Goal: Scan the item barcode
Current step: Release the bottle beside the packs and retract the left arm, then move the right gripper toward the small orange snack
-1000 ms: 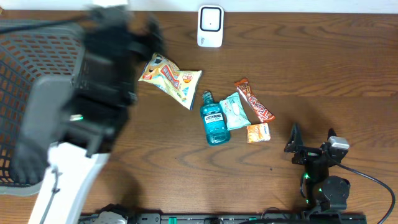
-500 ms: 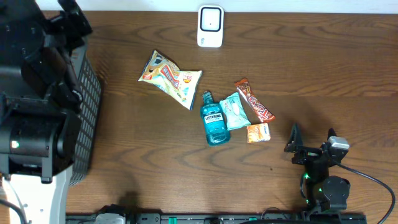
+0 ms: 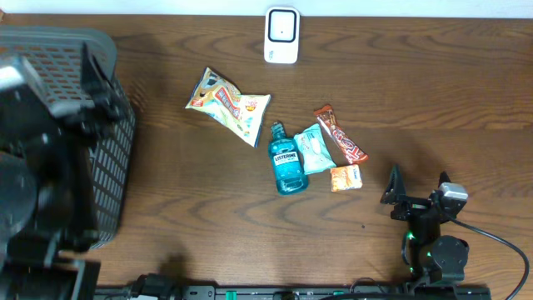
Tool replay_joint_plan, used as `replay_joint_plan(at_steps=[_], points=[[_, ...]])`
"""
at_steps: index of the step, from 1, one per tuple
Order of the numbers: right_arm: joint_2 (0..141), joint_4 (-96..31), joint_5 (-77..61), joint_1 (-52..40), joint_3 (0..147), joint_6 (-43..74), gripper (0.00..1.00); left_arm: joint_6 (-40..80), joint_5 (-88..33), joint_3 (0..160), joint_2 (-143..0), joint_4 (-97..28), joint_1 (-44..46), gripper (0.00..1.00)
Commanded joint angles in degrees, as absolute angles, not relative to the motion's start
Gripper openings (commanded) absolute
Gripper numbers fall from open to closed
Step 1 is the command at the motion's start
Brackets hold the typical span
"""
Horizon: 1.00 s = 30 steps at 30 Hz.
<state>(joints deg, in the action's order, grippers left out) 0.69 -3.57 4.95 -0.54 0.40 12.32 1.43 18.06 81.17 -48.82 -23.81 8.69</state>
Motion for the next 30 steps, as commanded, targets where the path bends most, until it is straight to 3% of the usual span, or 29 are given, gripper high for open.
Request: replay_joint_plan(at_steps=[1,7,11,19,26,30], points=[[0.38,-3.70,5.45,-0.32,0.32,11.53,0.99,0.97,7.90,76.49,-43.66,-21.52,8.75,0.98],[0.38,-3.68,5.45,-0.32,0.32,11.53,0.99,8.40,7.16,74.67,-37.63,-20.91,8.75,0.98],[0.38,-2.94,3.03,-0.32,0.32,15.57,0.99,8.49,-0.89,74.65,-34.46,-22.39,8.75,0.98],[0.49,-1.39,-34.41,-0.43,0.32,35.66,0.99,11.81,-5.80,74.59,-30.94,-22.39,8.75,0.98],[0.49,-2.35,-58.65,-0.43,0.32,37.43,0.99,19.46,-7.46,74.59,-28.34,-24.58,8.62,0.98],[0.49,-2.55,-63.86,-0.43,0.32,37.93,0.99,22.96,-8.86,74.59,-27.64,-24.56,8.54,0.98]])
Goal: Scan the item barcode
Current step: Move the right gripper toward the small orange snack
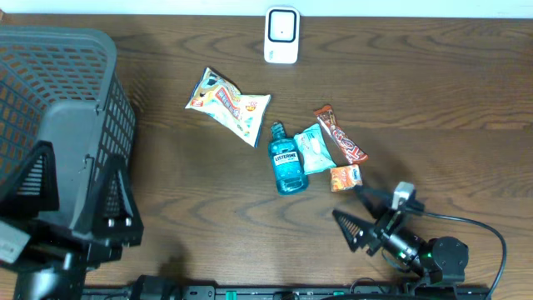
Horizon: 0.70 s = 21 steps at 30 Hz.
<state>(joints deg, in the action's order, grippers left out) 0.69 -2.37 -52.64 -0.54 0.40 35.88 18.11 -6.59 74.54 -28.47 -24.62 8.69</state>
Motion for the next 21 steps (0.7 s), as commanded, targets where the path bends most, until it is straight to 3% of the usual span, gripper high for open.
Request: replay_joint_plan(at_steps=[1,13,21], points=[[0.49,-2.09,-63.53,-0.43,0.32,38.57,0.99,24.14,-8.84,74.65,-27.59,-24.56,8.54,0.98],[0.56,-1.13,-56.14,-0.43,0.49,39.44,0.99,26.24,-8.19,74.85,-27.46,-24.86,6.26,0.98],[6.81,-14.28,-41.01,-0.43,6.22,35.16,0.99,26.26,-8.56,74.85,-25.74,-25.36,3.86,0.98]])
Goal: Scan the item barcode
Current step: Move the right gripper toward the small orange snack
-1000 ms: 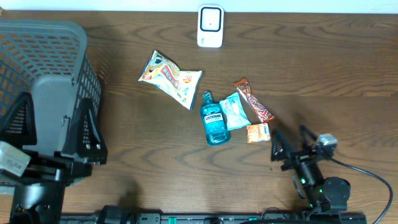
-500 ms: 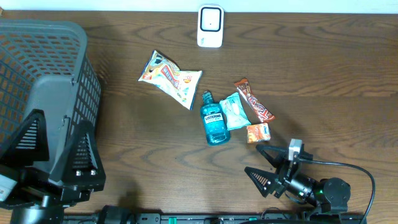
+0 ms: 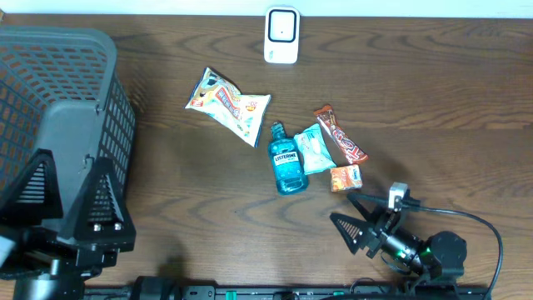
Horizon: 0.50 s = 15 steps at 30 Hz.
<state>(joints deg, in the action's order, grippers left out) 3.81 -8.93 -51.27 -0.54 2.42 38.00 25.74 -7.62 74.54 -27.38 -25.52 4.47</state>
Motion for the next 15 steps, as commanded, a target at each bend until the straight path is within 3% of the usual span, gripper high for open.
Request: replay_joint_plan(at_steps=[1,15], points=[[7.99,-15.51,-39.90,-0.43,7.40,34.46,0.99,26.26,-8.56,74.85,-25.65,-25.39,3.86,0.98],[42.44,-43.70,-17.15,-0.54,34.94,18.33,0.99,13.96,-3.60,71.59,-17.37,-26.52,3.88,0.98]])
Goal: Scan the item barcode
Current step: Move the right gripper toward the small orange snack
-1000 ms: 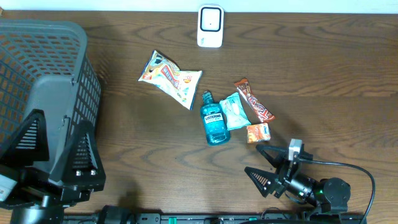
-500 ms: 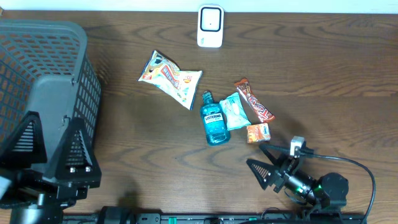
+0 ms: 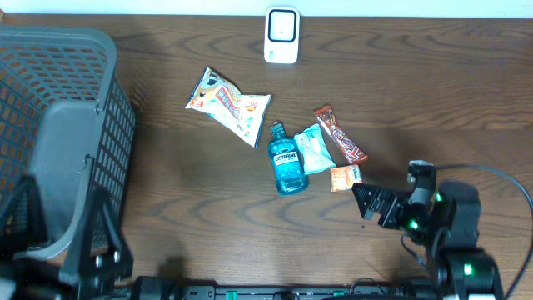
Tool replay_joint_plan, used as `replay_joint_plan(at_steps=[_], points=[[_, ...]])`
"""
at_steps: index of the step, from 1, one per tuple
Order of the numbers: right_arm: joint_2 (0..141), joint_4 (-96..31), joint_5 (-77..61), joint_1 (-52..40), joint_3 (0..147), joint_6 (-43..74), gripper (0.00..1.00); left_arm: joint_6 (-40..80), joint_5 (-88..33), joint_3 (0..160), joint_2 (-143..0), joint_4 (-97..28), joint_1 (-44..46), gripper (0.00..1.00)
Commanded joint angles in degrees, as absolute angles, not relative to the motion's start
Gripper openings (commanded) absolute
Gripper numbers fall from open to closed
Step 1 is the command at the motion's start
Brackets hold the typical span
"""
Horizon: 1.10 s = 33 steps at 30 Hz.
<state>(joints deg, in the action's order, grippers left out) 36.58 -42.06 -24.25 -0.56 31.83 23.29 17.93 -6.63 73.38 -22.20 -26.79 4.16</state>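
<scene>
The white barcode scanner [image 3: 282, 35] stands at the table's far edge. Mid-table lie a snack bag [image 3: 226, 105], a blue Listerine bottle [image 3: 286, 164], a teal packet [image 3: 316, 148], a brown candy bar [image 3: 340, 134] and a small orange packet [image 3: 346, 177]. My right gripper [image 3: 364, 206] is open, with its fingertips just below and right of the orange packet and nothing held. At the bottom left, close under the camera, my left gripper [image 3: 58, 242] is open and empty.
A dark grey mesh basket [image 3: 83, 58] fills the left side of the table, partly behind my left arm. The right arm's cable [image 3: 508, 179] loops at the right edge. Bare wood lies between basket and items.
My right arm has shifted right and up, bringing its open fingertips close under the orange packet. My left gripper sits lower in the view. None of the items has moved.
At first my left arm hung over the basket and my right gripper stood at the lower right. Then both grippers were open, the left at bottom left, the right low and pointing left. Now the right one points at the orange packet.
</scene>
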Motion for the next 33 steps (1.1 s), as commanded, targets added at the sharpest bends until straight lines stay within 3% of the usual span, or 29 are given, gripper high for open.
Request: replay_joint_plan(at_steps=[1,8,16,22,29,33], points=[[45.12,-44.25,-17.23,-0.60,36.36,18.13,0.99,13.96,-3.38,70.50,-15.90,-26.50,3.86,0.98],[56.42,-51.59,-8.54,-5.39,48.73,18.17,0.99,13.96,-3.38,62.17,-7.49,-26.48,3.88,0.98],[62.19,-55.27,8.32,-18.96,51.59,21.54,0.99,13.98,-0.21,54.68,-2.17,-26.09,3.86,0.98],[65.93,-49.89,4.27,-22.85,51.59,20.29,0.99,13.98,2.39,52.27,-0.14,-26.33,3.86,0.98],[71.94,-47.07,-4.36,-18.76,51.51,19.07,0.99,13.96,2.44,51.88,-0.14,-26.55,3.86,0.98],[78.35,-46.92,-9.69,-15.35,51.48,13.93,0.91,13.98,2.44,51.88,-0.14,-26.55,3.86,0.98]])
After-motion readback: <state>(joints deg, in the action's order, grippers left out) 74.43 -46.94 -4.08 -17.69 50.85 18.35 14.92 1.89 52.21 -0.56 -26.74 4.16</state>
